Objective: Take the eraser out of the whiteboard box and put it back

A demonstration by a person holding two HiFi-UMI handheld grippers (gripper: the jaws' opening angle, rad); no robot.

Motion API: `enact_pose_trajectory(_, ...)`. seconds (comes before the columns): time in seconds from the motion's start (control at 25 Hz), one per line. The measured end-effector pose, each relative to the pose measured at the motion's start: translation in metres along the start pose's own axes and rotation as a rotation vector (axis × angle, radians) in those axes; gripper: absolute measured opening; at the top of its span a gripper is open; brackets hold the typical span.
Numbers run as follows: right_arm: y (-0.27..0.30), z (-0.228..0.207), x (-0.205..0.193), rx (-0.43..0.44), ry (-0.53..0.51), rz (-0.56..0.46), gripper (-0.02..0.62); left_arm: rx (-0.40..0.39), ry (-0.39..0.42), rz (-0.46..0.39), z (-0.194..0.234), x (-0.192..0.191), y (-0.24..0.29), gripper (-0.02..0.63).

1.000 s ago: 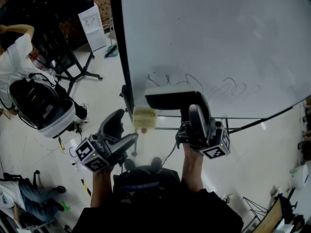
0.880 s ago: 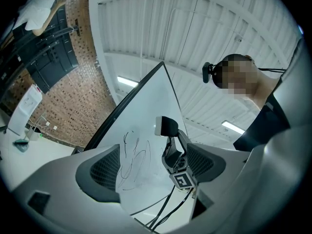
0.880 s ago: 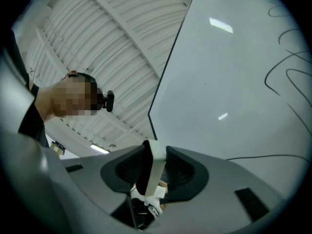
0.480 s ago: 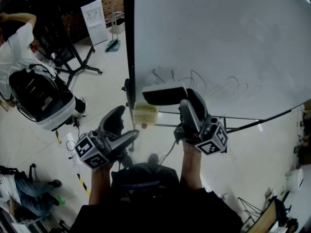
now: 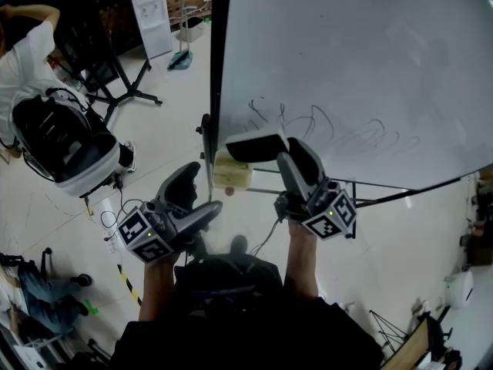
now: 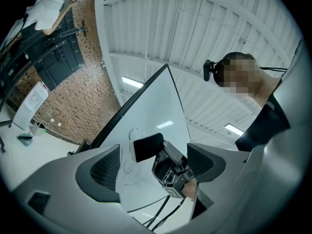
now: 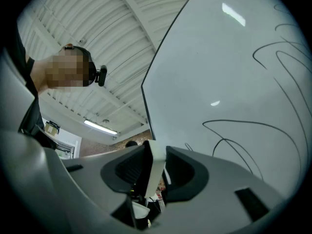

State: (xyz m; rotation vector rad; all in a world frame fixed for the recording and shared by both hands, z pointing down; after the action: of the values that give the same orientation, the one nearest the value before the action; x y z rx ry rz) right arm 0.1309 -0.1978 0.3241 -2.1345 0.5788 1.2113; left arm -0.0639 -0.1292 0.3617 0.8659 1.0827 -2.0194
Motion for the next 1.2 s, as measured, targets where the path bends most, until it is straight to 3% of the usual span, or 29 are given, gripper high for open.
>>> enact_pose_trajectory(1.2, 0.010, -0.026, -0.116, -0.022, -0.232, 0.382, 0.152, 0.032, -0.040, 0.003, 0.014, -0.010, -0.009, 0.428)
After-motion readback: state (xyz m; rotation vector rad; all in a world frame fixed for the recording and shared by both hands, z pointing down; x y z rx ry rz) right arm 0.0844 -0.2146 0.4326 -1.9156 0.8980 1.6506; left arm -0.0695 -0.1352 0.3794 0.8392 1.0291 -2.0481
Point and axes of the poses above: the fingertips, and each gripper's own axes: y forward along the fingers, z to its left, x out of its top, the point moved 4 cm from there along -y, backward along the fingers, and after that the axes turned 13 degrees about -x, right-handed, at the moved point
